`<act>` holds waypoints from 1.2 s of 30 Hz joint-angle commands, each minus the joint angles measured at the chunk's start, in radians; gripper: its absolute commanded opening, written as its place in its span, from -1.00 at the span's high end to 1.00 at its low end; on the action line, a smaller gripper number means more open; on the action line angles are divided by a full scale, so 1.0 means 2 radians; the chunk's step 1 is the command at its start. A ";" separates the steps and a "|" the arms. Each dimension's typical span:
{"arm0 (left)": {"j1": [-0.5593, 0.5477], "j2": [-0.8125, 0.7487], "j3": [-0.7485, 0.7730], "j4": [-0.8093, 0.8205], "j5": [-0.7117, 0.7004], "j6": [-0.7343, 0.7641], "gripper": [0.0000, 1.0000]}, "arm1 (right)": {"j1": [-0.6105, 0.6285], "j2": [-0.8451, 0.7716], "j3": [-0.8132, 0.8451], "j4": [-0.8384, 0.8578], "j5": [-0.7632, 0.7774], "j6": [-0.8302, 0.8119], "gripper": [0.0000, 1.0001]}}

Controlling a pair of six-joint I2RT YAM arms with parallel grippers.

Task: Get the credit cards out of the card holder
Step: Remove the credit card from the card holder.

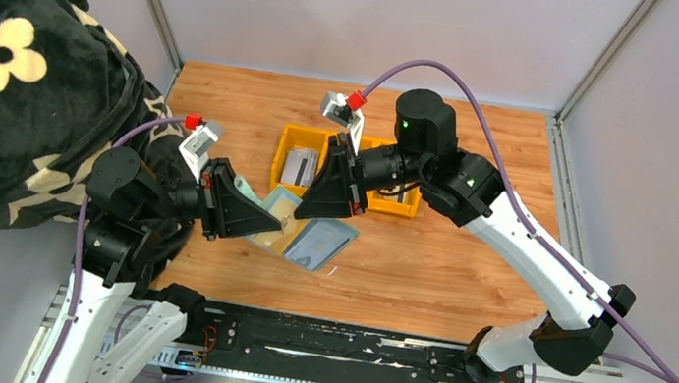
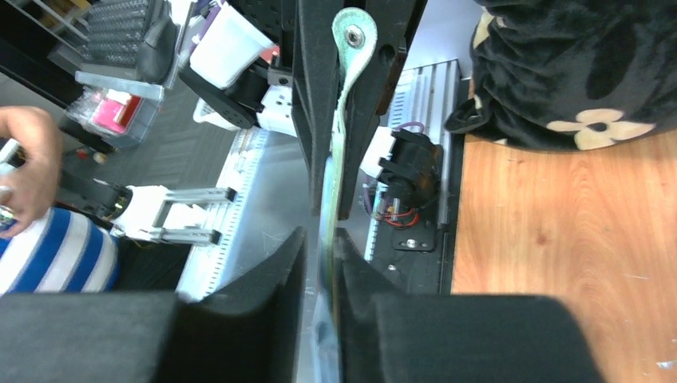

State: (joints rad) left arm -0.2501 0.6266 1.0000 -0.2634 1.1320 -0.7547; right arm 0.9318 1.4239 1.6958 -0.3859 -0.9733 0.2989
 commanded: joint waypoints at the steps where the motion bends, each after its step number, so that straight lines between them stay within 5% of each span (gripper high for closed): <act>1: 0.000 -0.001 -0.001 0.014 -0.006 -0.011 1.00 | 0.002 -0.006 -0.005 0.048 -0.018 0.021 0.24; 4: 0.000 -0.001 0.003 0.009 -0.024 -0.001 1.00 | -0.023 -0.026 -0.022 0.073 0.022 0.042 -0.13; 12: 0.000 -0.022 0.023 -0.064 -0.180 0.076 1.00 | -0.062 -0.154 -0.158 0.245 0.161 0.156 -0.32; 18: 0.000 -0.022 0.021 -0.047 -0.215 0.057 1.00 | -0.038 -0.151 -0.256 0.360 0.135 0.272 -0.32; 36: 0.000 -0.027 0.035 -0.008 -0.179 -0.003 1.00 | 0.020 -0.067 -0.300 0.478 0.139 0.323 -0.17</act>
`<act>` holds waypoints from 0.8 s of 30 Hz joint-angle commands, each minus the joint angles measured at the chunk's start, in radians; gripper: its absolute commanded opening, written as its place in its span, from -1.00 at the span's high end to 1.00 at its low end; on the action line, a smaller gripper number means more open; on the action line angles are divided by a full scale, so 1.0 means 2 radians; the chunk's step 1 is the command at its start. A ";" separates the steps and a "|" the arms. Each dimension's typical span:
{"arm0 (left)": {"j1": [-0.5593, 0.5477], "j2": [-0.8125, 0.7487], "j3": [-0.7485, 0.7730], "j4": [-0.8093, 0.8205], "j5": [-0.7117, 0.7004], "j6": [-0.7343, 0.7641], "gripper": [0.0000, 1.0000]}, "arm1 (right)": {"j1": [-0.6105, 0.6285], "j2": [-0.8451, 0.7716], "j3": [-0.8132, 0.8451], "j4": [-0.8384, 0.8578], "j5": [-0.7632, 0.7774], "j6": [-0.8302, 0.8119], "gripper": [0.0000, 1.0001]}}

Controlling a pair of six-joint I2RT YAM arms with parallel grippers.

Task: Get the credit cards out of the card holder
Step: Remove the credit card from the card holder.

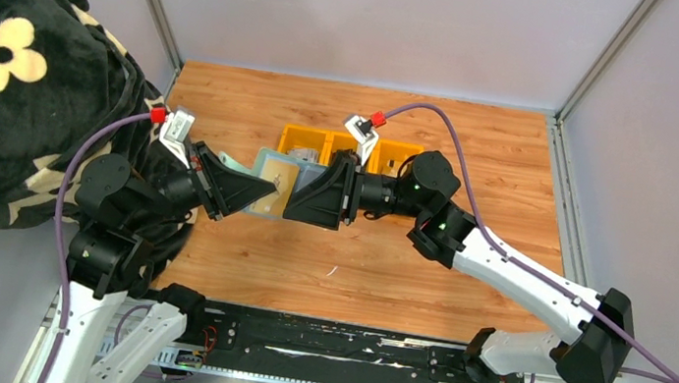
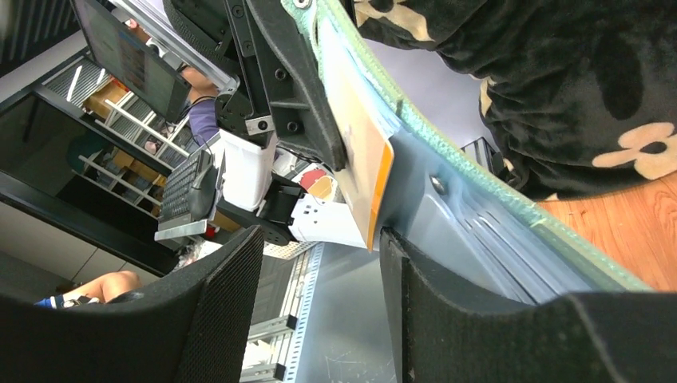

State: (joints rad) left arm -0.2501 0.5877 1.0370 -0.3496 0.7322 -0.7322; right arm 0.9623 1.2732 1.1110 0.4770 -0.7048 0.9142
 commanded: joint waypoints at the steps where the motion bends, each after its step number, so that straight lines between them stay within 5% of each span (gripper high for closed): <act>1: 0.000 -0.008 0.018 0.035 0.023 -0.015 1.00 | 0.005 0.009 -0.007 0.050 0.006 0.016 -0.16; 6: 0.000 -0.009 0.018 0.039 0.023 -0.012 1.00 | 0.005 0.014 -0.005 0.079 0.003 0.034 -0.06; 16: 0.000 -0.001 0.021 0.055 0.046 -0.036 0.98 | 0.005 0.047 -0.039 0.328 0.009 0.169 0.50; 20: 0.000 -0.003 0.021 0.059 0.047 -0.041 0.84 | 0.006 0.055 -0.034 0.356 0.013 0.181 0.59; 24: 0.000 -0.007 0.014 0.058 0.044 -0.047 0.50 | 0.006 0.060 -0.031 0.368 0.011 0.189 0.88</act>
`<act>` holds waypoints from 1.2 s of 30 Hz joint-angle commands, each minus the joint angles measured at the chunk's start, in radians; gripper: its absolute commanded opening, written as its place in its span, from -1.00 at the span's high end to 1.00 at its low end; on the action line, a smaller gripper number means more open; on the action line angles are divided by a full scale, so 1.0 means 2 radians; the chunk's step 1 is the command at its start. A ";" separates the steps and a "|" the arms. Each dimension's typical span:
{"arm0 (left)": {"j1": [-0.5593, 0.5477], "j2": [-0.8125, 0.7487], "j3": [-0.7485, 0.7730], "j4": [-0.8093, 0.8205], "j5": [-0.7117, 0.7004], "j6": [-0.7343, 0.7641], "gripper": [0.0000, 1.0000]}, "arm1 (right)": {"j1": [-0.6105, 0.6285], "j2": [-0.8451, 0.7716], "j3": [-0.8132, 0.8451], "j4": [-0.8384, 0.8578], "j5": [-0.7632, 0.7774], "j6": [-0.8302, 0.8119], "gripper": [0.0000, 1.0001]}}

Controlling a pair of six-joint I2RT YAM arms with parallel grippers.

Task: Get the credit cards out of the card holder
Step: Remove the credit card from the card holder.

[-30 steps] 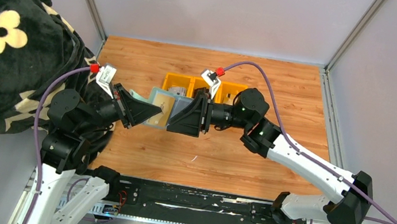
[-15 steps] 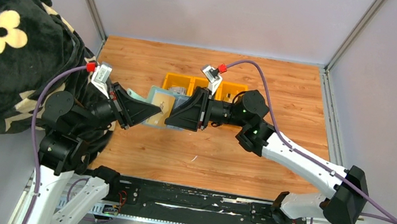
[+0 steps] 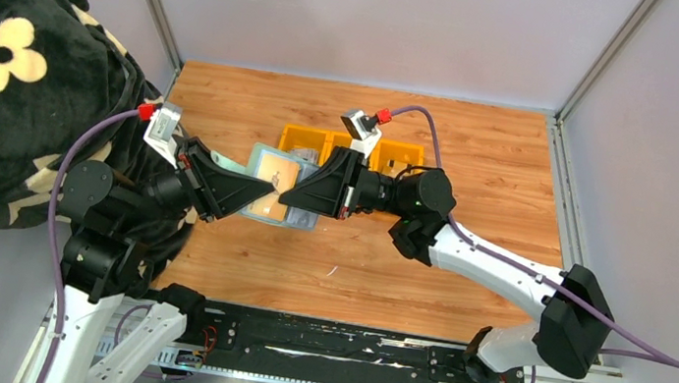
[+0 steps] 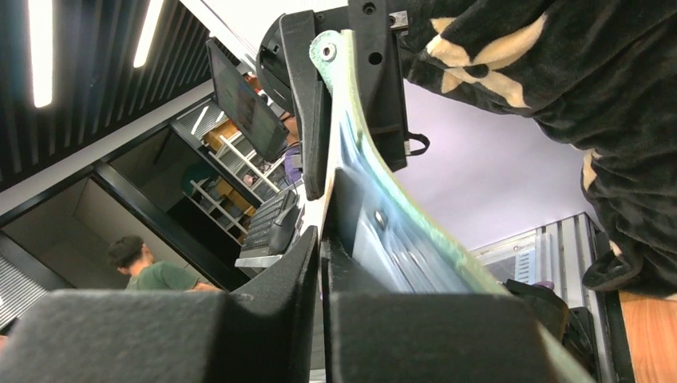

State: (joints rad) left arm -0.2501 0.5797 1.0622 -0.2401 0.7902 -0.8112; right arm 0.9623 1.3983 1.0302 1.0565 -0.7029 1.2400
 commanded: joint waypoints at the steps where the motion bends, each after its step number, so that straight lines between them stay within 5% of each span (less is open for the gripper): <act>1: 0.000 -0.004 0.001 0.003 0.013 -0.009 0.43 | 0.006 -0.004 0.009 0.079 0.010 0.027 0.95; 4: 0.000 -0.005 -0.004 0.006 0.012 -0.015 0.37 | 0.006 -0.008 0.003 0.078 0.009 0.024 1.00; 10: 0.000 -0.002 0.003 0.011 0.010 -0.019 0.59 | 0.007 -0.021 -0.013 0.075 0.004 0.019 0.91; 18: 0.000 -0.001 0.010 0.013 0.005 -0.021 0.80 | 0.007 -0.022 -0.011 0.092 0.011 0.028 0.48; 26: 0.000 -0.001 0.016 0.012 0.001 -0.020 0.85 | 0.007 -0.014 -0.009 0.120 0.015 0.047 0.87; 36: 0.000 0.004 0.040 -0.007 0.002 -0.014 0.91 | 0.006 -0.040 -0.031 0.107 0.017 0.032 1.00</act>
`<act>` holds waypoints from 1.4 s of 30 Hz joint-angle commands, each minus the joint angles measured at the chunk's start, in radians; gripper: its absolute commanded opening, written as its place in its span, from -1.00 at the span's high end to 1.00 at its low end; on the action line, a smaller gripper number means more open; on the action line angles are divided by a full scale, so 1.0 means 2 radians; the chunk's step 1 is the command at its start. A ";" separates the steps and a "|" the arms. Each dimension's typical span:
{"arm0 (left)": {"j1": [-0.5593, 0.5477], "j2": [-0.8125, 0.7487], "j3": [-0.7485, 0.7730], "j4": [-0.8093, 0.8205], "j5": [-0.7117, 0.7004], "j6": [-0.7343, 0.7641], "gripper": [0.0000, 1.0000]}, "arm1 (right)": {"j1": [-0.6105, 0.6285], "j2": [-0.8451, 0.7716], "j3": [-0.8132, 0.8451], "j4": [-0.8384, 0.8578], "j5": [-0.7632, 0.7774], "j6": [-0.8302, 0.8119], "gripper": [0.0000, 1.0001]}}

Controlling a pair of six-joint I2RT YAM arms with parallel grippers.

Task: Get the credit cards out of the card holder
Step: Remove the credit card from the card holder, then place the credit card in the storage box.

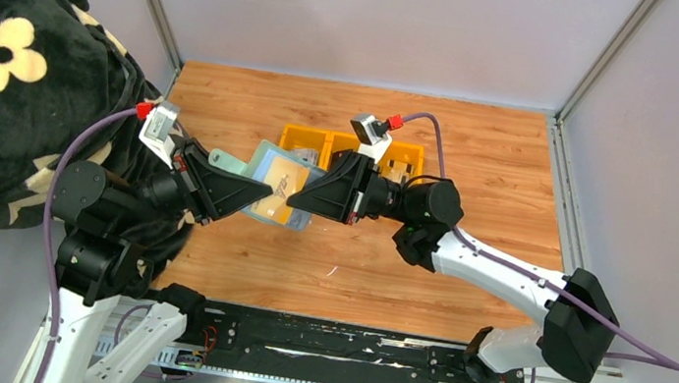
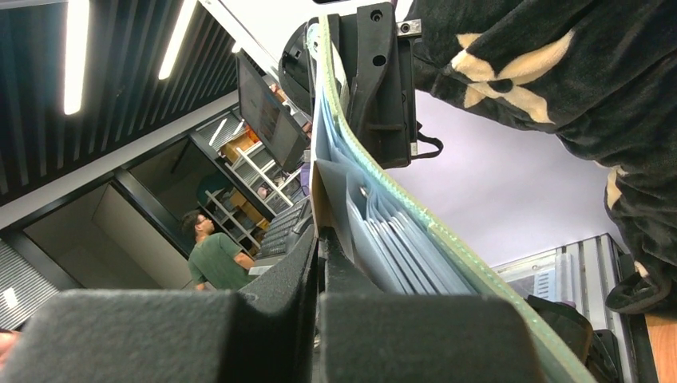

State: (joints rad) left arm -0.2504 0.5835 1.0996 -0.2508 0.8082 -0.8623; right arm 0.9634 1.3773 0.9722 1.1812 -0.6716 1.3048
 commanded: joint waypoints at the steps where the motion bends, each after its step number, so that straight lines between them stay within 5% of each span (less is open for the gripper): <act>1: 0.000 0.003 0.023 0.000 -0.008 0.012 0.91 | 0.005 -0.029 -0.003 0.046 0.001 0.000 1.00; 13: 0.000 0.004 0.036 -0.019 -0.044 0.053 1.00 | -0.032 -0.085 -0.046 -0.051 -0.029 -0.035 1.00; 18: 0.000 0.021 0.078 -0.113 -0.119 0.155 1.00 | -0.114 -0.151 -0.072 -0.221 -0.043 -0.094 1.00; 25: 0.000 0.015 0.078 -0.136 -0.120 0.225 1.00 | -0.243 -0.178 -0.049 -0.512 -0.079 -0.208 1.00; 29: 0.000 0.013 0.075 -0.154 -0.104 0.258 1.00 | -0.306 -0.157 0.001 -0.707 -0.007 -0.341 1.00; 32: 0.000 0.012 0.074 -0.169 -0.084 0.278 1.00 | -0.317 -0.130 0.031 -0.776 0.070 -0.402 1.00; 42: 0.000 0.013 0.083 -0.220 -0.059 0.318 1.00 | -0.321 0.004 0.102 -0.813 0.213 -0.476 1.00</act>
State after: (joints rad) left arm -0.2504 0.6197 1.2446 -0.6796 0.6521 -0.2752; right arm 0.3363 1.3025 1.1149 -0.3649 -0.3962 0.4557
